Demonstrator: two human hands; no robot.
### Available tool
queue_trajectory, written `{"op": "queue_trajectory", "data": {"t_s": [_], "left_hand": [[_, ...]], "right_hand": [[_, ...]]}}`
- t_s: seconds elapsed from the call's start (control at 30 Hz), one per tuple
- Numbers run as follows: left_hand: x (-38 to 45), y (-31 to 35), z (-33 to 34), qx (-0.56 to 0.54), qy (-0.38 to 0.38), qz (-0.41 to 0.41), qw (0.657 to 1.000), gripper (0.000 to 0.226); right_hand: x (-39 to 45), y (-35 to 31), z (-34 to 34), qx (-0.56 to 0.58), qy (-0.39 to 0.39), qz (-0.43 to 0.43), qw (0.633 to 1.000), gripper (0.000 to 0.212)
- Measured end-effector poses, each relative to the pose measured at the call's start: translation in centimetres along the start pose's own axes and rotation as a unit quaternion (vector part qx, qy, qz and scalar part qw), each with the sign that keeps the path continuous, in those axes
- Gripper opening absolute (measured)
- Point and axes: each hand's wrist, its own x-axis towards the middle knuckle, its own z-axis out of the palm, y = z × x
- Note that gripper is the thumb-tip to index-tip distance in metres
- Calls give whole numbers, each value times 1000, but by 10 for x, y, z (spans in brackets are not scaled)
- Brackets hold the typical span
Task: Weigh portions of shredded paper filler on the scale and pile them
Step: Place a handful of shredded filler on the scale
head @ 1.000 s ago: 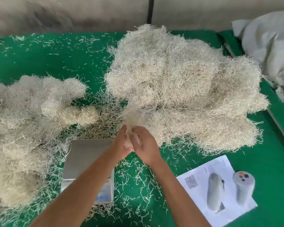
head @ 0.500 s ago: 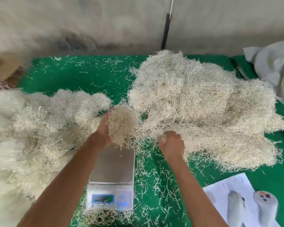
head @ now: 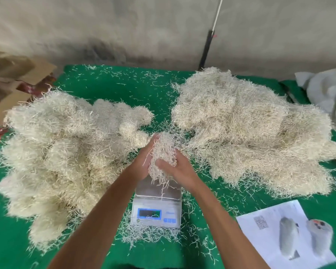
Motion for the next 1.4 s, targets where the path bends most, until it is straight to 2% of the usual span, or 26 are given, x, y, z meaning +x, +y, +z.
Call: {"op": "queue_trajectory", "data": {"t_s": [0.03,0.13,0.17,0.27,0.3,0.37,0.47,0.6,0.7,0.9,1.2,1.4], "left_hand": [[-1,-5,-8,-50,51,-42,997,57],[-6,-13,-18,-13,190,-174,966,53],[-7,-19,-26,8,222,-180,958,48],[-12,-40,-46,95,285,-185,936,36],[-16,-49,-51,103,300,-200,927,32],[-23,-66,-57,87,304,-217,923,23],[-36,-73,-53,55,282,-183,940,17],[-46,-74,-44,75,279,-132,948,22],[-51,-77,-45,116,289,-90,946,35],[-64,-79,-50,172,291,-73,938,36],[-74,-84,-67,178,305,-94,931,43],[-75,-90,-74,196,298,-85,930,43]], "right_hand": [[4,5,5,-17,21,-7,1000,115],[7,6,15,9,105,4,994,118],[6,8,16,-18,107,12,994,120],[-3,21,19,-232,85,32,969,104],[-8,30,20,-247,101,33,963,99],[-20,48,21,-235,155,47,958,93],[-31,67,17,-226,193,71,952,86],[-36,72,17,-206,192,65,957,80],[-38,75,16,-198,197,61,958,72],[-39,78,19,-178,199,65,962,65],[-24,81,29,-172,201,51,963,64],[-22,84,39,-156,236,17,959,63]]}}
